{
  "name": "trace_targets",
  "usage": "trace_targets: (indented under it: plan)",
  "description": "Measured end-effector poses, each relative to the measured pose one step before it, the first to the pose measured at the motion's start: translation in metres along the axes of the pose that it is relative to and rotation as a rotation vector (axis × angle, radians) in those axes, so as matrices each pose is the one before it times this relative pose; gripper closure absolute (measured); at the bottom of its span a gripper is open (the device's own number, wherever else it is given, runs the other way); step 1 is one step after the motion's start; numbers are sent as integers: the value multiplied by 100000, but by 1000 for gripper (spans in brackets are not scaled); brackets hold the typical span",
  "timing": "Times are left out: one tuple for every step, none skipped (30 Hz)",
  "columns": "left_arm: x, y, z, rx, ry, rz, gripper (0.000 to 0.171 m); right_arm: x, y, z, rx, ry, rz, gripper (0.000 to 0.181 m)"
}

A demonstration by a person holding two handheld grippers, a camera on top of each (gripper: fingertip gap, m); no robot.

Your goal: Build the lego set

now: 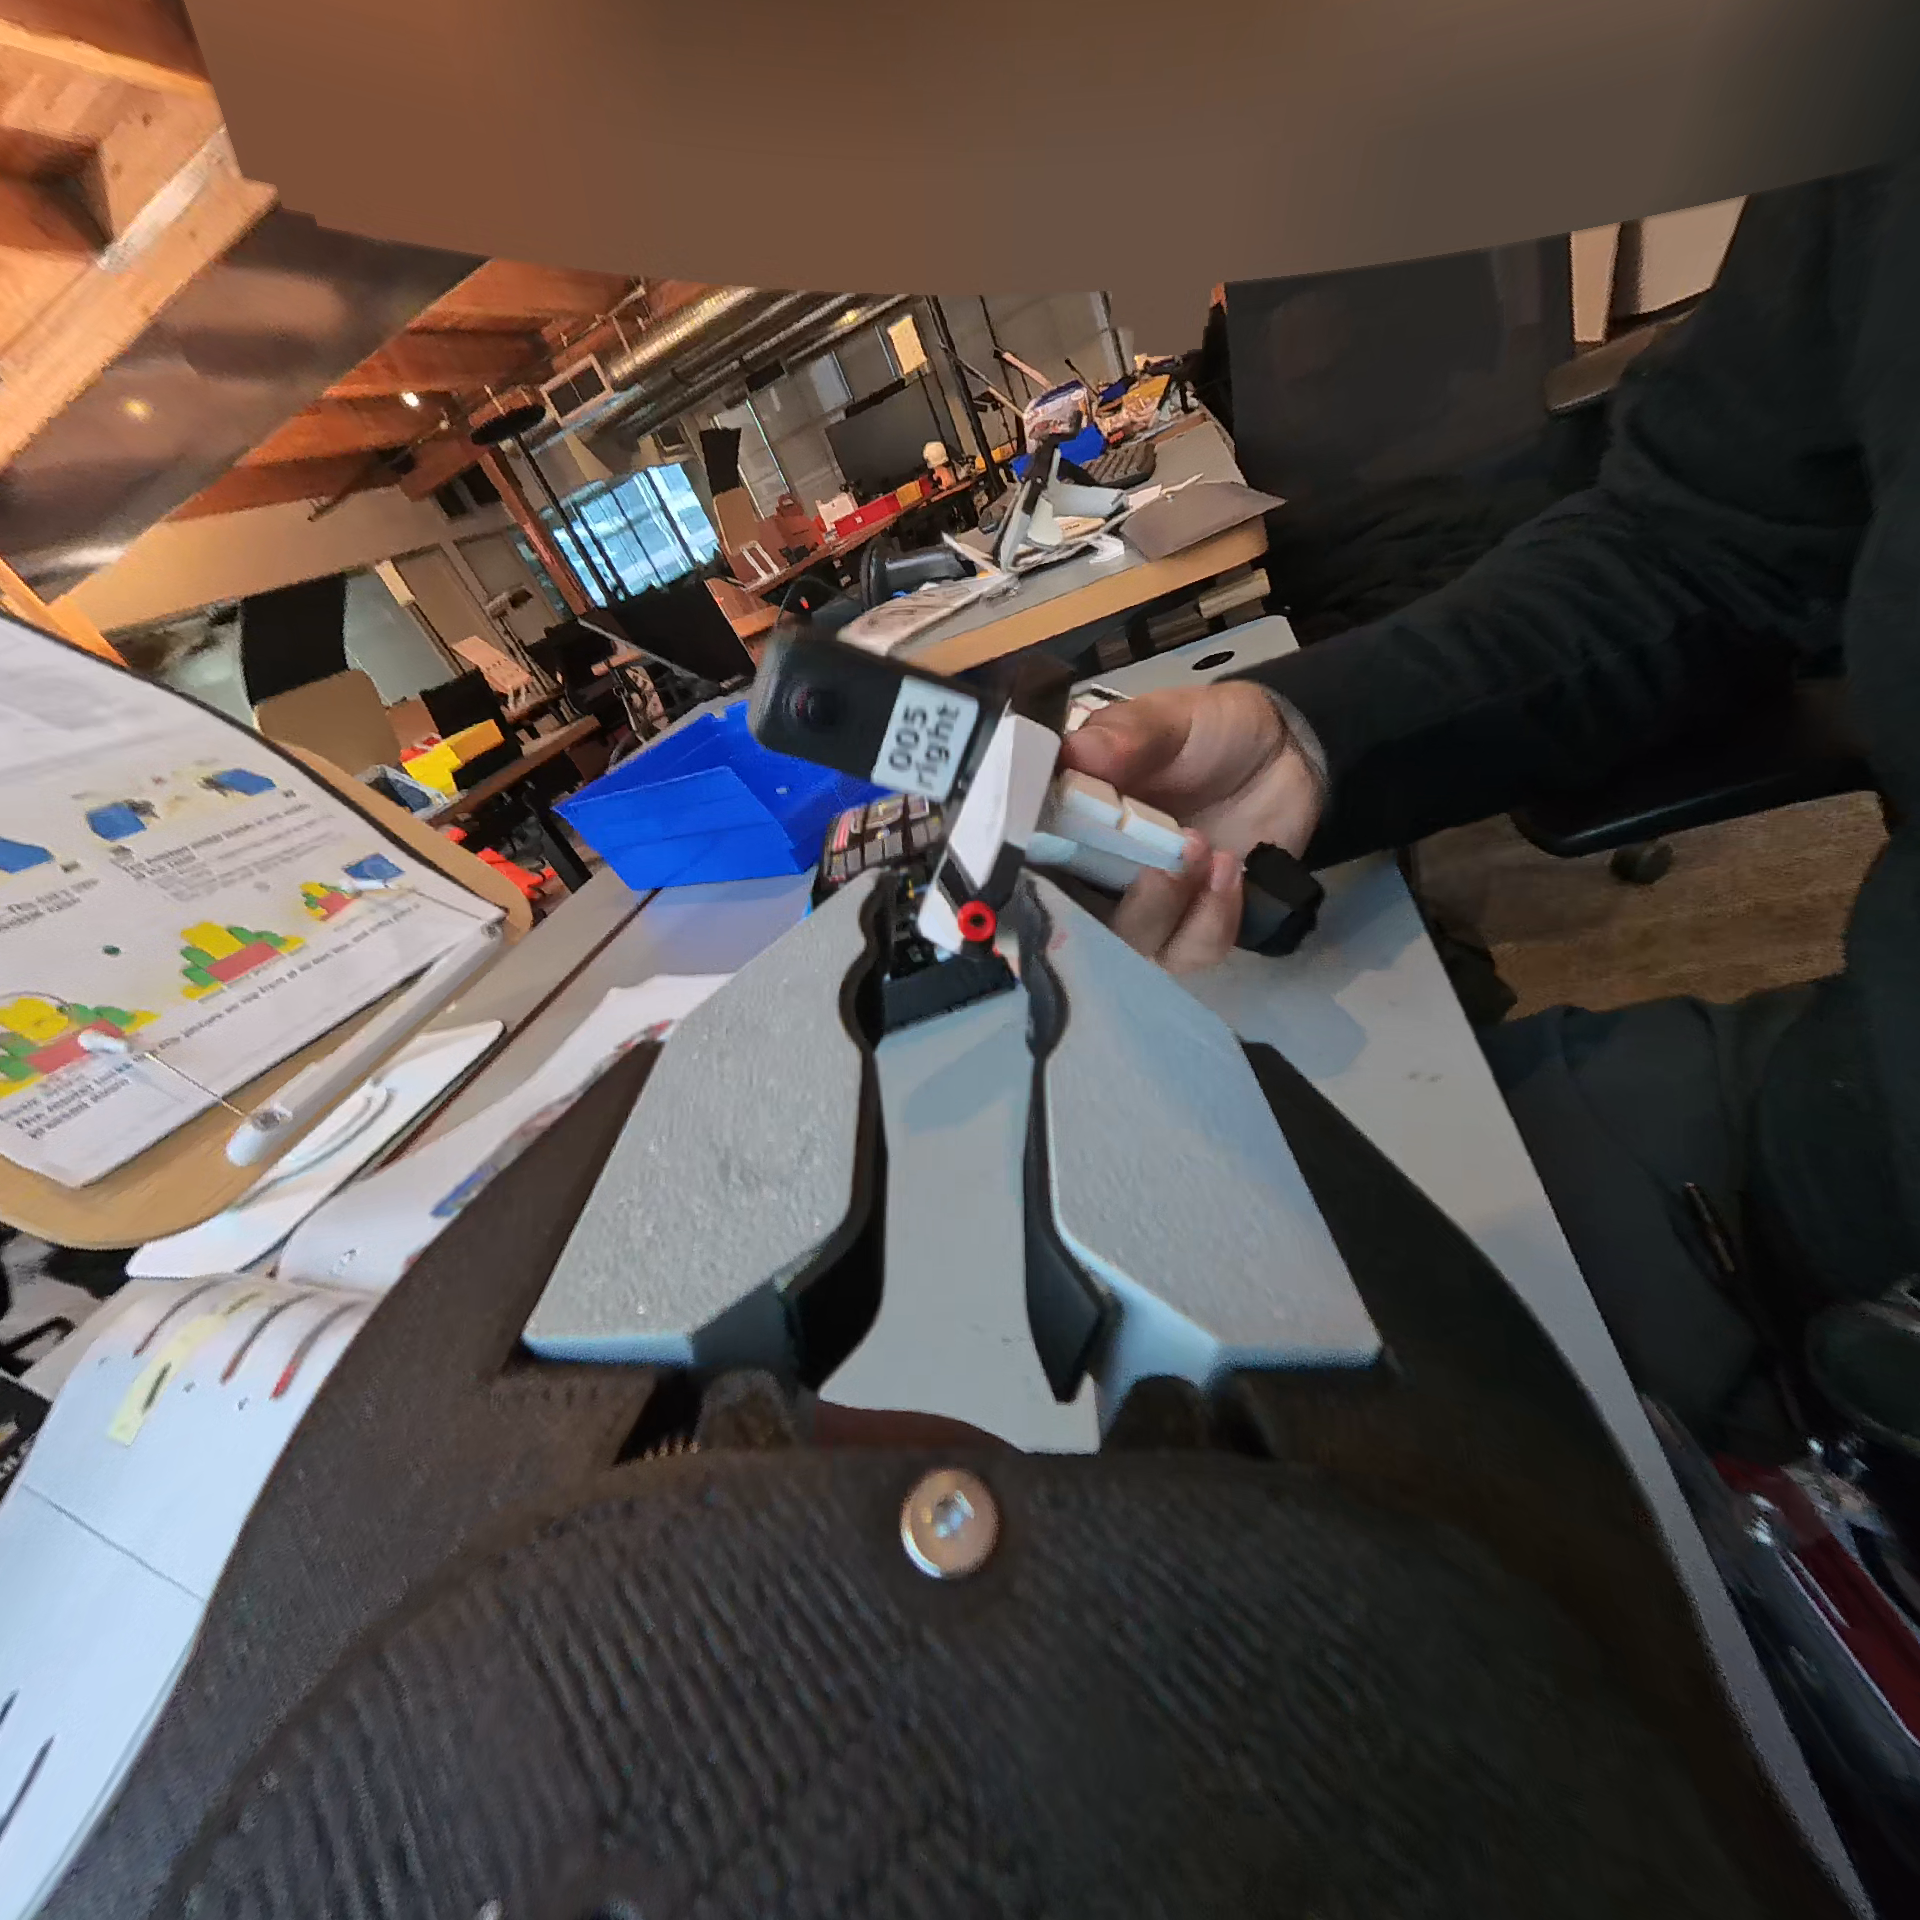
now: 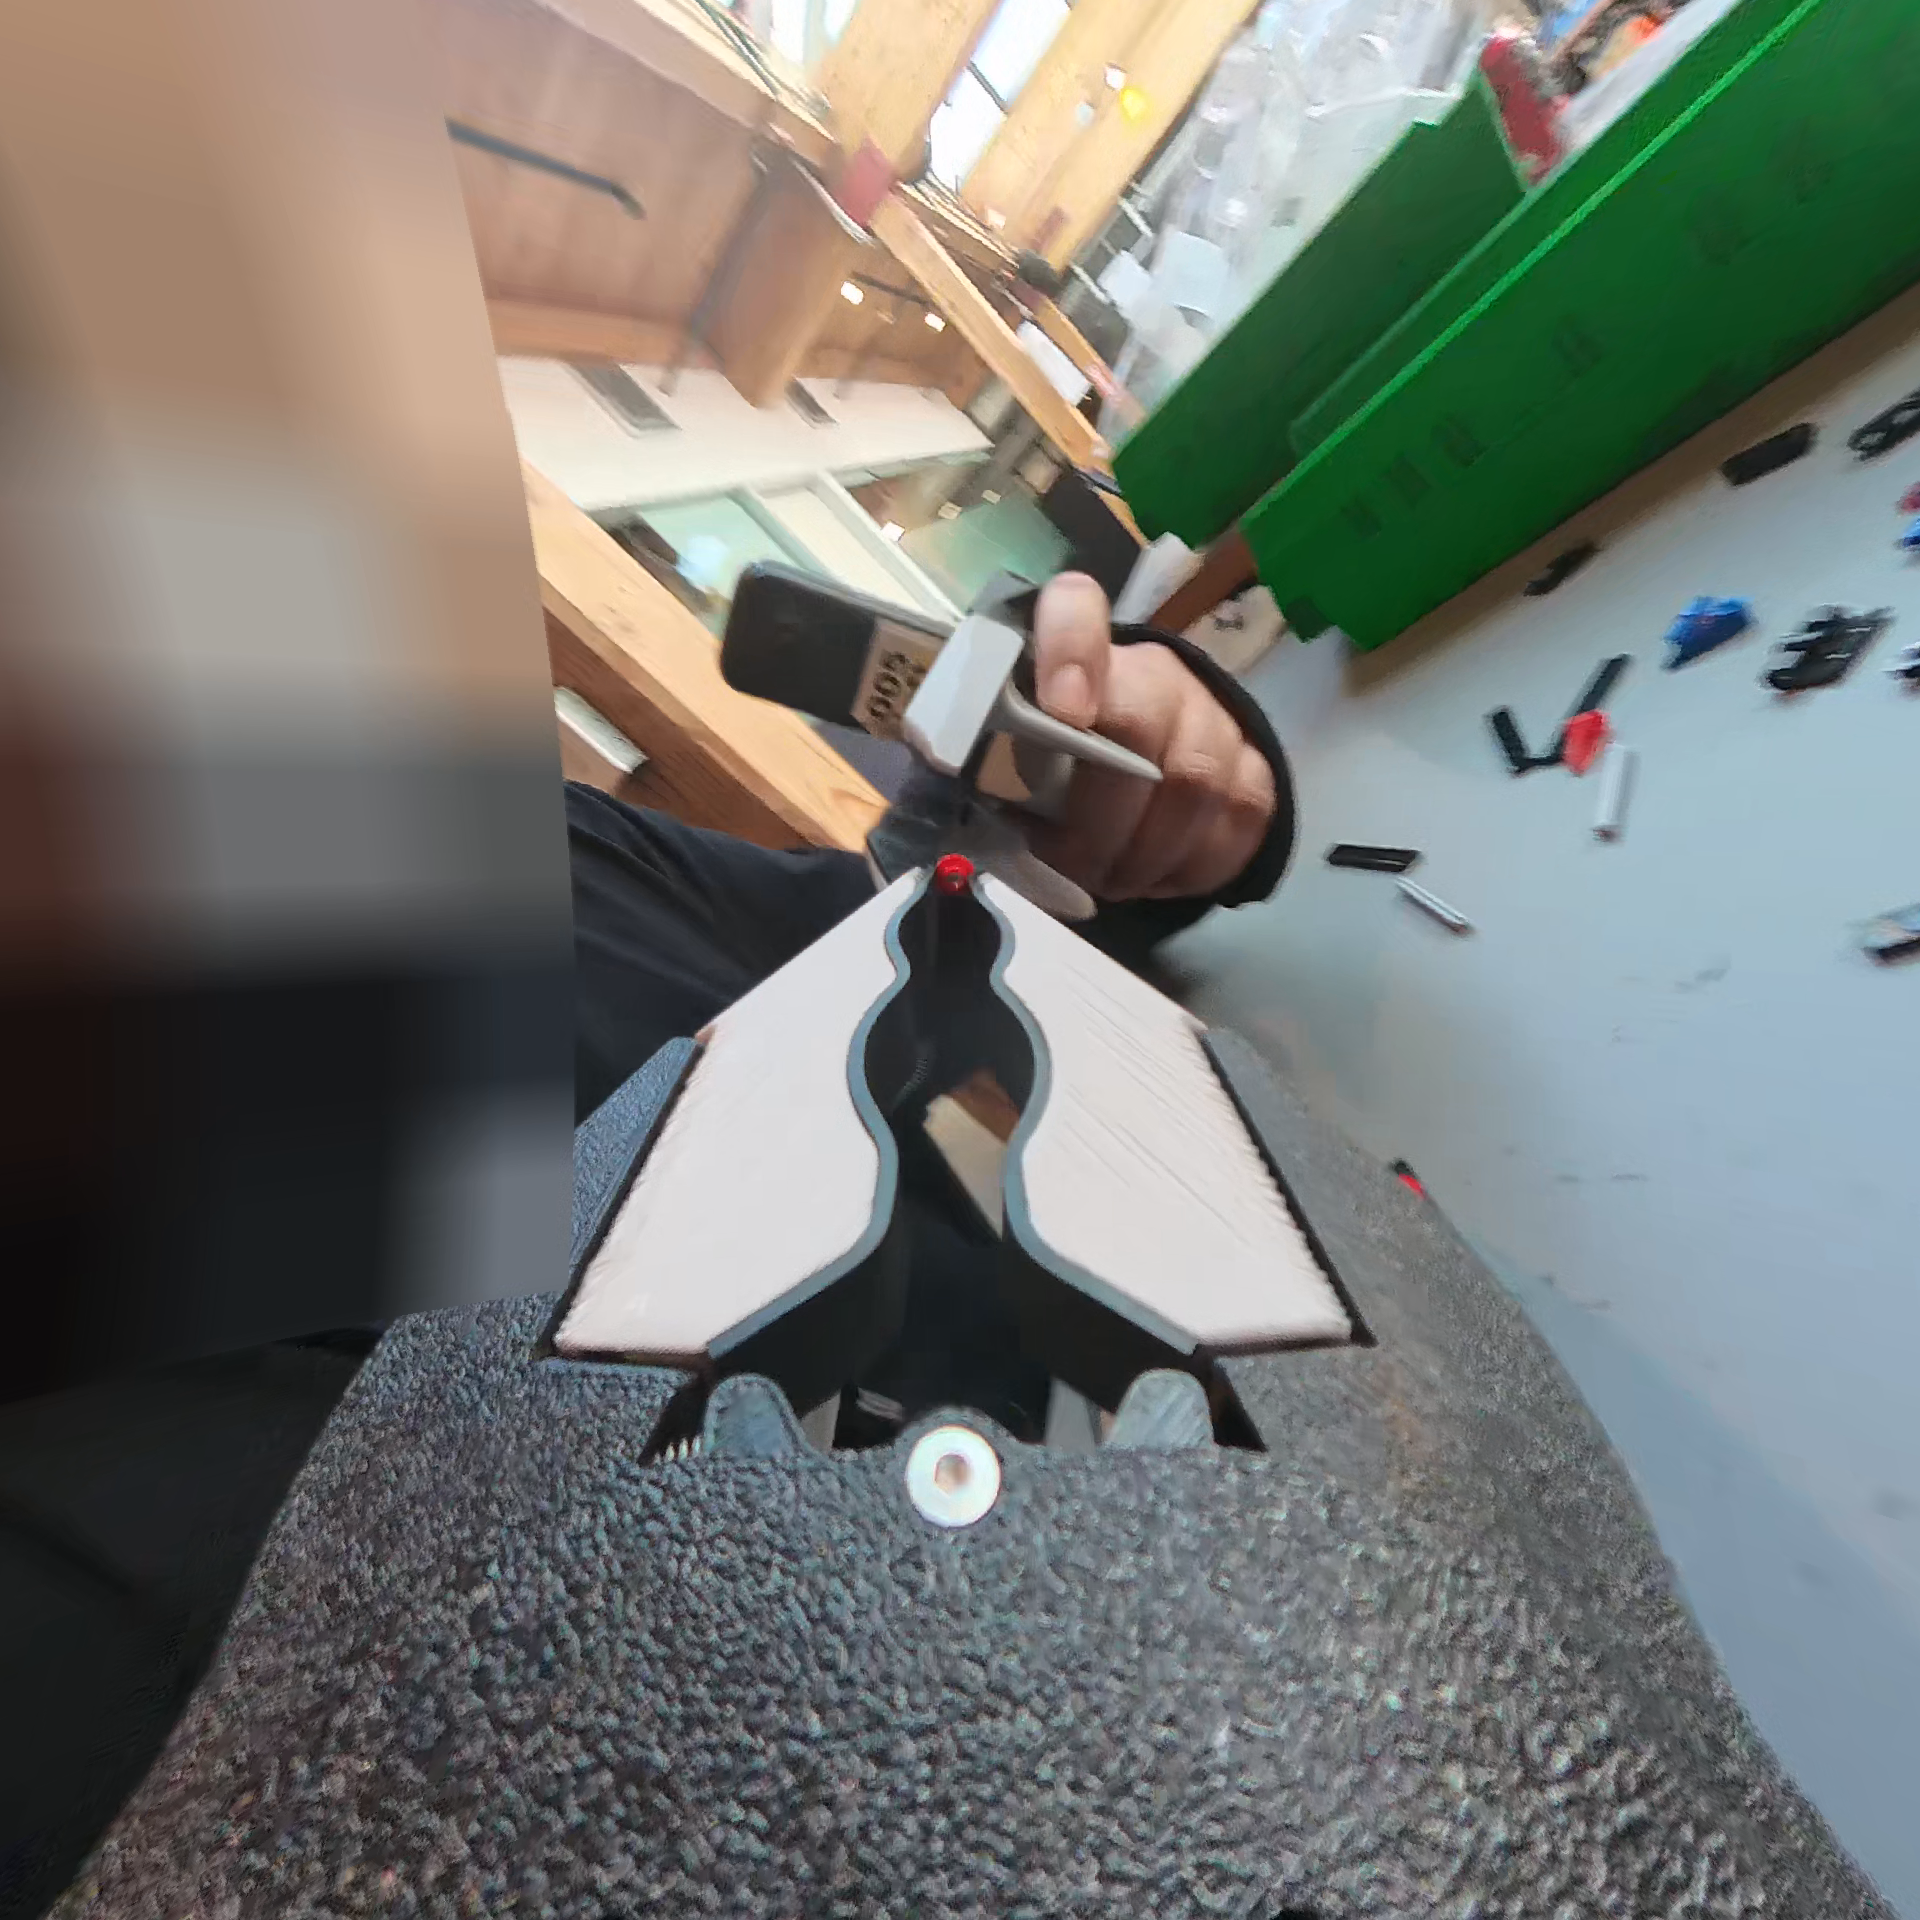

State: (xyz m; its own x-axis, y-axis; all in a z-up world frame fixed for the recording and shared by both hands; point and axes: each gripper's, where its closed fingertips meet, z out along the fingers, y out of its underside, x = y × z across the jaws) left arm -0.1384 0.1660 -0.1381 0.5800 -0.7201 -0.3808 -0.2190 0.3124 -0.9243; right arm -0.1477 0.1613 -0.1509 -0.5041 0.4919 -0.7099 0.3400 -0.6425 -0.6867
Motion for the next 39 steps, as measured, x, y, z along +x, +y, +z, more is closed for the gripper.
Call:
trace_targets:
  plan:
    - [-76,418,-245,-2296,824,-1561,152,387,233,-135,-2684,4791,-4279,176]
    - [-83,707,-215,-3851,978,-2044,153,385,275,-143,-3014,4962,-4765,176]
    - [47,1077,-123,-5706,2230,-3662,155,559,415,-140,-3962,5920,-5352,177]
    - [398,1344,4,-7313,4547,-5451,155,732,576,-130,-4872,6902,-5934,177]
    - [542,1436,116,-8271,5092,-6032,152,803,685,-94,-5354,7096,-5997,177]
    - [38,1383,222,-8320,1264,-5413,152,730,766,-42,-5495,6430,-5491,177]
    - [-221,1278,263,-7835,-989,-3231,151,598,765,16,-5175,5223,-4683,177]
    - [-114,1136,247,-6547,-1010,-810,150,421,711,74,-4480,3873,-3704,177]
    - [-15,1057,274,-5718,-749,156,150,353,642,109,-3755,3097,-2619,177]
    - [192,1041,326,-5740,671,168,148,303,570,125,-2989,2545,-1660,177]
    - [292,943,391,-5230,1595,-966,146,164,492,123,-2345,1576,-967,177]
    - [374,787,399,-4345,2371,-1390,145,59,440,99,-1819,909,-439,177]
    - [283,502,373,-2630,1936,-1537,145,36,371,36,-1357,898,-229,177]
    - [140,222,291,-1071,1054,-1408,146,16,342,-54,-1068,901,-218,177]
    - [130,89,238,-517,1043,-1192,146,19,317,-132,-911,960,-155,177]
    - [182,43,201,-766,1277,-612,147,54,294,-229,-597,1102,-1,177]
    - [74,46,202,-826,323,-107,147,81,251,-307,-209,1177,353,177]
    - [-221,91,212,-1086,-1380,140,145,97,202,-362,140,1056,792,177]
    - [-146,-189,31,641,-749,-198,147,85,181,-399,419,861,1042,177]
    - [36,-7,-11,-147,293,427,148,80,185,-413,452,833,1087,177]
    - [-75,78,-26,-345,-425,186,148,110,186,-400,307,941,1032,177]
    - [-116,89,-22,-135,-446,-303,146,90,225,-364,93,871,886,177]
    - [158,52,-34,112,1481,-728,148,65,257,-314,-140,751,740,177]
    - [271,-29,22,207,1852,-1315,149,76,275,-303,-320,922,598,177]
    - [609,-133,87,289,3369,-1368,150,89,290,-288,-329,1143,405,177]
    - [1033,-249,218,558,5469,-932,150,36,273,-286,-274,1012,340,177]
    - [1097,-512,467,1651,5155,-295,151,-34,289,-287,-158,804,406,177]
    - [932,-590,714,619,3774,406,153,-57,312,-262,-119,784,438,177]
    - [584,-497,915,-1450,1461,1742,153,-50,365,-233,-236,793,442,177]
    - [235,-624,927,-1065,-841,3579,153,-31,374,-218,-246,792,566,177]
    - [110,-651,798,-680,-1350,3864,154,-9,340,-199,-116,759,671,177]
    - [335,-525,684,-708,775,3485,157,-16,285,-173,-13,610,628,177]
    - [315,-497,415,31,1475,2234,157,-31,249,-149,-14,563,467,177]
    - [-73,-371,18,131,-106,1349,157,-51,216,-137,-164,600,187,177]
    - [-545,-227,-407,7,-2263,1094,156,-83,231,-134,-359,455,-204,177]
    - [-940,-139,-710,343,-3912,681,153,-103,226,-90,-590,288,-649,177]
    - [-1188,-10,-838,183,-4667,134,152,-19,213,-55,-841,491,-1140,177]
    - [-1344,155,-744,-617,-5049,-702,152,111,181,12,-1024,802,-1446,177]
    - [-1167,242,-490,-1174,-4016,-1374,149,184,89,87,-1109,681,-1312,177]
